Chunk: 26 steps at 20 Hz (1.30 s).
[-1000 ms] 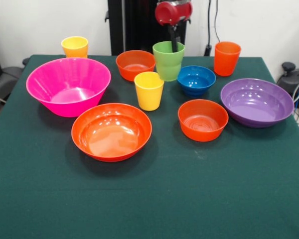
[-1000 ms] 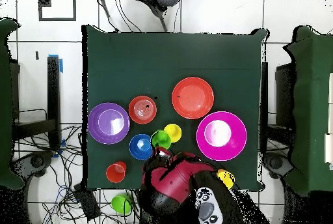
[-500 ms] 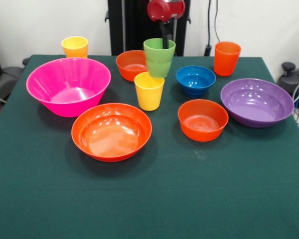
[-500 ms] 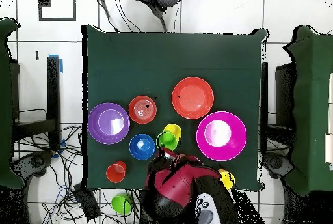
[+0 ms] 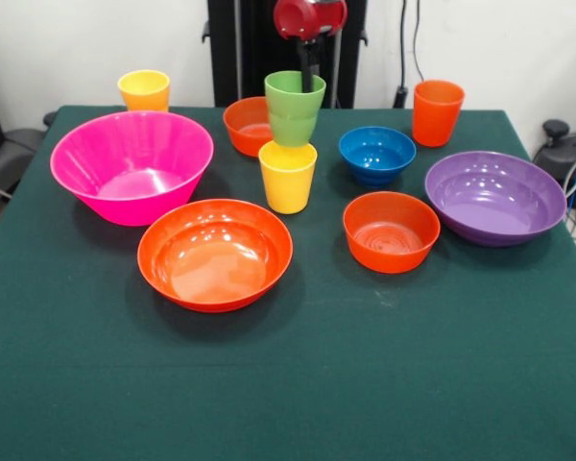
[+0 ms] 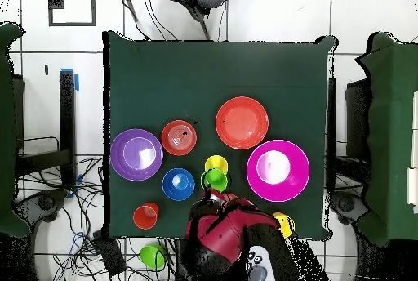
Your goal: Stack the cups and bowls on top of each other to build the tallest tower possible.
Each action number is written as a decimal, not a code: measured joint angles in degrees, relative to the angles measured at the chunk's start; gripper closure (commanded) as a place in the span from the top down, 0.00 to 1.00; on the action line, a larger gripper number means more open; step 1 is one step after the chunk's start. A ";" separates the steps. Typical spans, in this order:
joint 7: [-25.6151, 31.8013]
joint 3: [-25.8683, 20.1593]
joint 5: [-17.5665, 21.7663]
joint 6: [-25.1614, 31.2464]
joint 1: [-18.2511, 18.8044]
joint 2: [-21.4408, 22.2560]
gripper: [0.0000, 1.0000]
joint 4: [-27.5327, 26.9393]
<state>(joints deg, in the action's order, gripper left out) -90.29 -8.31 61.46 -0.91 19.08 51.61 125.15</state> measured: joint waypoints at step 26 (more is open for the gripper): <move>0.00 11.32 0.01 -7.89 -6.46 -5.80 0.00 -2.64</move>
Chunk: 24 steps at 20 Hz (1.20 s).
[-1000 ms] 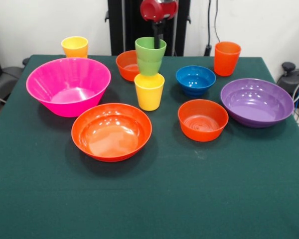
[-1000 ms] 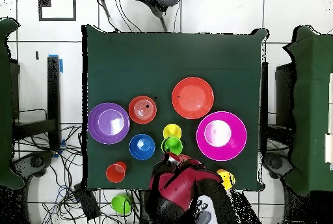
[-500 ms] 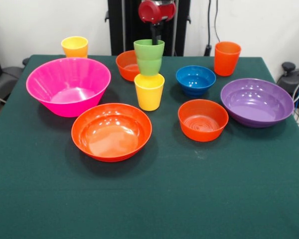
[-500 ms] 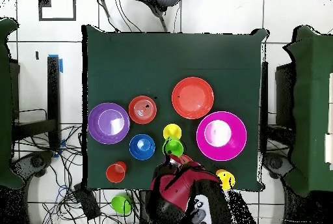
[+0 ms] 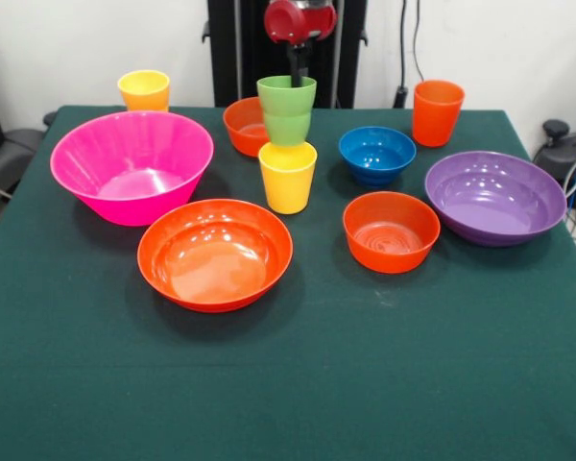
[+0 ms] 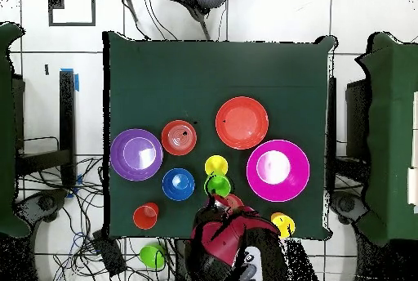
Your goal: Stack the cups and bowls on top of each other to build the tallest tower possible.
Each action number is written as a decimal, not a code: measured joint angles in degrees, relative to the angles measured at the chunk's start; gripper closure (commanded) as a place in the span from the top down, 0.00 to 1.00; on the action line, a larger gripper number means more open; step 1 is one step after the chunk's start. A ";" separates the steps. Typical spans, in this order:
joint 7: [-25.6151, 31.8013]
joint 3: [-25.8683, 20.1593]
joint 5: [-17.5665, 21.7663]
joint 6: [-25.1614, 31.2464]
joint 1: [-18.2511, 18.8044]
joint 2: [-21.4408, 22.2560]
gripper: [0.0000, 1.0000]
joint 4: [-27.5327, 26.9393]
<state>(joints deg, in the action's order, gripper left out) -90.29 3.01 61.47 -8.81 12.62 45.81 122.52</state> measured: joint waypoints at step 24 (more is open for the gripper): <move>0.00 -3.24 0.01 -0.23 3.54 3.67 0.00 -0.05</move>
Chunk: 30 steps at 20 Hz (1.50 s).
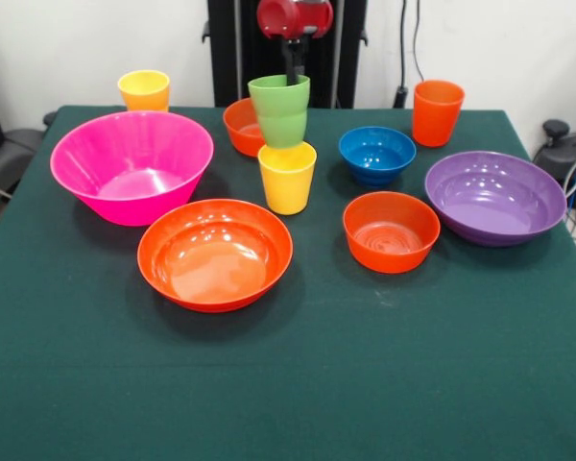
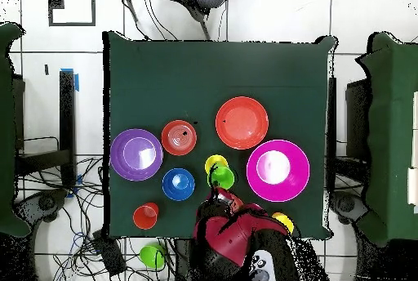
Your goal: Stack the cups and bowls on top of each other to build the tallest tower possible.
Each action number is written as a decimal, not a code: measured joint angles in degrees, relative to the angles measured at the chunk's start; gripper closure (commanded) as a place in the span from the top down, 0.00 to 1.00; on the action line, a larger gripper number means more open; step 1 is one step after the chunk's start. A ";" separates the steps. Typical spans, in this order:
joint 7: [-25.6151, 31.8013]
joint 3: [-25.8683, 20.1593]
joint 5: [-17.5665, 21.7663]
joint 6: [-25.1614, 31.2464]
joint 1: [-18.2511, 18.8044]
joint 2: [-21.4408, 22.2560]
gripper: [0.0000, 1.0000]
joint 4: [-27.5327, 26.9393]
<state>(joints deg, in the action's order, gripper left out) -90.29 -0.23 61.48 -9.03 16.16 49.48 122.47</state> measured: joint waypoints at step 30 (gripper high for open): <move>0.00 6.25 -0.04 -1.42 -6.93 -6.73 0.00 -3.67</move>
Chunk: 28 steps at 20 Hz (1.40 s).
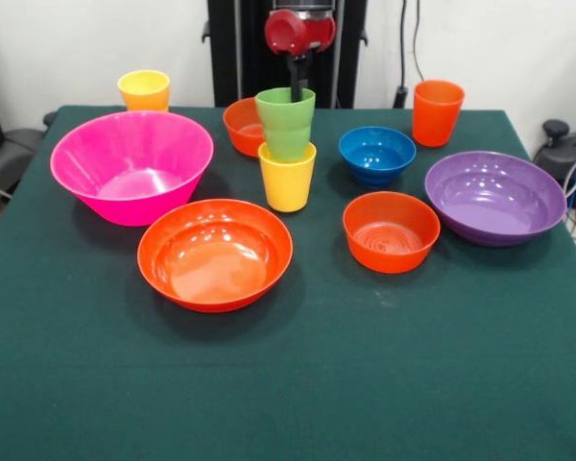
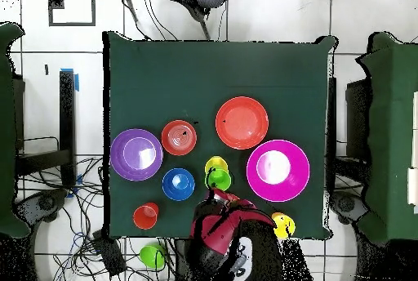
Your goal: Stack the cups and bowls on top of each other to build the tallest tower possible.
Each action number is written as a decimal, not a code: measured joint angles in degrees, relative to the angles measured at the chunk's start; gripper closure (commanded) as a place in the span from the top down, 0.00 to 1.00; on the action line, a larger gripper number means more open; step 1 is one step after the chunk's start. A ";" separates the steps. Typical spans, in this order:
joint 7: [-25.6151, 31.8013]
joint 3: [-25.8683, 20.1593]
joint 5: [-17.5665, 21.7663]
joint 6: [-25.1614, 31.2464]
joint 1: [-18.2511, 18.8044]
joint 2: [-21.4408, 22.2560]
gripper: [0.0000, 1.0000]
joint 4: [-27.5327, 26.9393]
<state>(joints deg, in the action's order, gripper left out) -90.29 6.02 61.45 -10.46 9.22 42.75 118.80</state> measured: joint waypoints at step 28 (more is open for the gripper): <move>0.00 12.54 -6.27 -9.63 -11.40 -9.45 0.00 -2.55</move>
<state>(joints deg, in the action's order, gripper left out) -90.29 18.56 55.17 -20.08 -2.17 33.30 116.24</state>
